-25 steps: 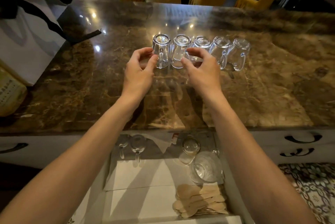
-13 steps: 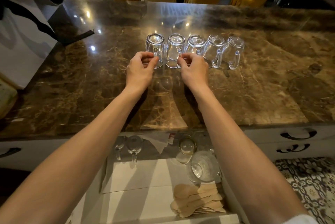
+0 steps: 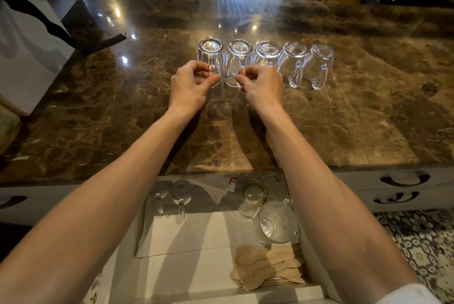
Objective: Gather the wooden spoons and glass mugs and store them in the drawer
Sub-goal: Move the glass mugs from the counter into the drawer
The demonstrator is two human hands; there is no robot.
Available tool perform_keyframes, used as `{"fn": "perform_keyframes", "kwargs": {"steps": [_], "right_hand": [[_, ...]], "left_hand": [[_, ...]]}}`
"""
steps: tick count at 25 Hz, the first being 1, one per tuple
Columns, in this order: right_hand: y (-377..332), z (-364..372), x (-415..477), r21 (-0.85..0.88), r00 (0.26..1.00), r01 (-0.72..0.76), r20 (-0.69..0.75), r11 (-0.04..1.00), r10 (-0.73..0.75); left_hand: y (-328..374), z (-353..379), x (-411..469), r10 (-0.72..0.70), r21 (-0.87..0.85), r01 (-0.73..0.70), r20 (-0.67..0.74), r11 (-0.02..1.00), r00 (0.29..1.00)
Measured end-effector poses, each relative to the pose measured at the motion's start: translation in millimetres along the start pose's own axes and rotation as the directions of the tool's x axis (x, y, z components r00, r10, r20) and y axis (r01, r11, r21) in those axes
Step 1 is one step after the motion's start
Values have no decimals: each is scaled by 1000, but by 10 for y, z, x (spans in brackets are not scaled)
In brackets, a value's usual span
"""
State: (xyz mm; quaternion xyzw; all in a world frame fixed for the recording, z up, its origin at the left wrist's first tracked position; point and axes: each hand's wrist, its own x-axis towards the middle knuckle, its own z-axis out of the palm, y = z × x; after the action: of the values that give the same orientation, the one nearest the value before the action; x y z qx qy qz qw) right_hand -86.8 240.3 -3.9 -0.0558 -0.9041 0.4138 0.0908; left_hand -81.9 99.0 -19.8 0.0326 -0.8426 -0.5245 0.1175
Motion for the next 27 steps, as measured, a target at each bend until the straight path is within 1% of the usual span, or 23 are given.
{"fn": "perform_keyframes", "kwargs": {"steps": [3, 10, 14, 17, 27], "right_hand": [[3, -17, -38, 8, 1000, 1, -11, 1000, 0], [-78, -55, -137, 10, 998, 62, -24, 998, -61], [-116, -87, -223, 44, 995, 96, -10, 994, -96], [-120, -162, -297, 95, 994, 105, 13, 990, -106], [-332, -366, -815, 163, 979, 189, 40, 968, -198]], "left_hand": [[-6, -4, -33, 5, -14, -5, 3, 1000, 1000], [14, -145, -100, 26, -56, -25, 20, 998, 999], [34, -233, -198, 41, -81, -41, 7, 996, 999], [68, -316, -303, 78, -104, -76, 13, 992, 997], [236, -721, -790, 111, -103, -112, -15, 988, 994]]}}
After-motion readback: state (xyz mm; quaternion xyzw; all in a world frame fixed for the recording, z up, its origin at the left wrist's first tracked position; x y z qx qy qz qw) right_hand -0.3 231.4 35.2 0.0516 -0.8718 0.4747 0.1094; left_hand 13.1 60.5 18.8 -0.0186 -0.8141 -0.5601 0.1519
